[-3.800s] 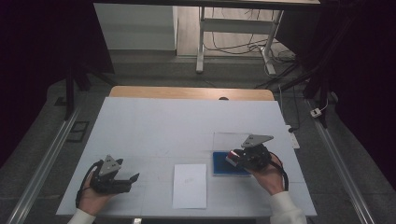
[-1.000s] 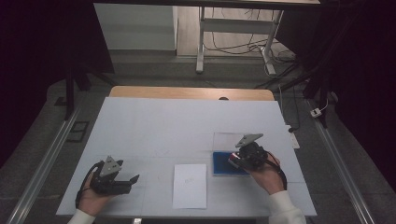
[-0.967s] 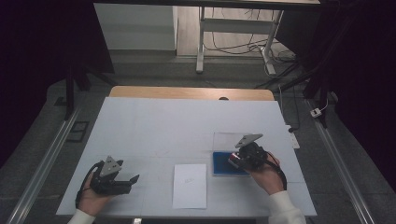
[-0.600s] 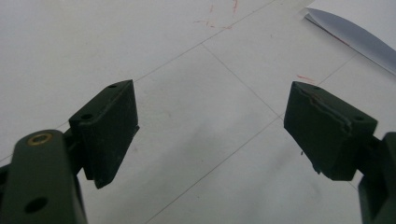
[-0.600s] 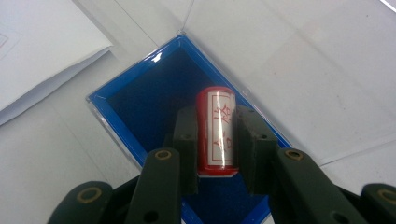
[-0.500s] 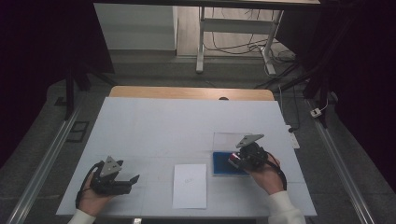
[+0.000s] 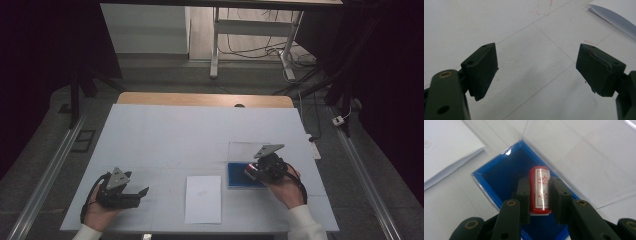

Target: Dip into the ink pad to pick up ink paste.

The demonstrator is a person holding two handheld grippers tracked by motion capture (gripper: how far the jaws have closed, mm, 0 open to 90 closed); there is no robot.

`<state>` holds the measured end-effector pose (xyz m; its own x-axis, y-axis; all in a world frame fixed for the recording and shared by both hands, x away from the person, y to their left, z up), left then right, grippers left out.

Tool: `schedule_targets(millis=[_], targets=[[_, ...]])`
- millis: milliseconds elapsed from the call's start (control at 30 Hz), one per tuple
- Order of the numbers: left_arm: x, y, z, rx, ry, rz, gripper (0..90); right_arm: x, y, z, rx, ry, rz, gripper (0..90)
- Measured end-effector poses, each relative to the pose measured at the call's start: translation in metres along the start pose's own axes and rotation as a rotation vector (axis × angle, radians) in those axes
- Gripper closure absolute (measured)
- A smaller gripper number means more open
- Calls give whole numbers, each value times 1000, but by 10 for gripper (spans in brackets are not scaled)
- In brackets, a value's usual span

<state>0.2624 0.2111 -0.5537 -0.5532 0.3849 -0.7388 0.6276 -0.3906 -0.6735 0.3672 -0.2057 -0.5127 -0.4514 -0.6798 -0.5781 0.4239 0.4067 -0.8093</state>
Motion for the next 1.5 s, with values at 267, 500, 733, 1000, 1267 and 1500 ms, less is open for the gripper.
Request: schedule_targets(millis=[267,500,733,1000,1267,1500], targets=[[1,1,-1,2,2,-4,182,-4,-14,4,-15,3,40,705],[1,0,-1,0,1,0,182,-10,-21,0,-17,-6,68,705],[1,1,-1,0,3,-3,182,-14,-26,-2,-16,-11,92,704],[2,1,-2,0,0,-6,182,-12,-17,-2,-16,-10,71,704],[2,1,-2,0,0,-7,182,-8,-3,-3,-8,-31,18,704],[2,2,-3,-1,0,-10,182,-7,-1,-2,-8,-23,15,704]])
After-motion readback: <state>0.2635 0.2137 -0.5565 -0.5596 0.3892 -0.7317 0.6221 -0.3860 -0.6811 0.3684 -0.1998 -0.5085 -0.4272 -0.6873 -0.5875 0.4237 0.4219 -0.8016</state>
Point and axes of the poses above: each handheld gripper's, and its own axes: y roughly forward along the jaws, x roughly out of its underside, z roughly to its right, the point moved 5 cm from there along y, roughly forward along the jaws
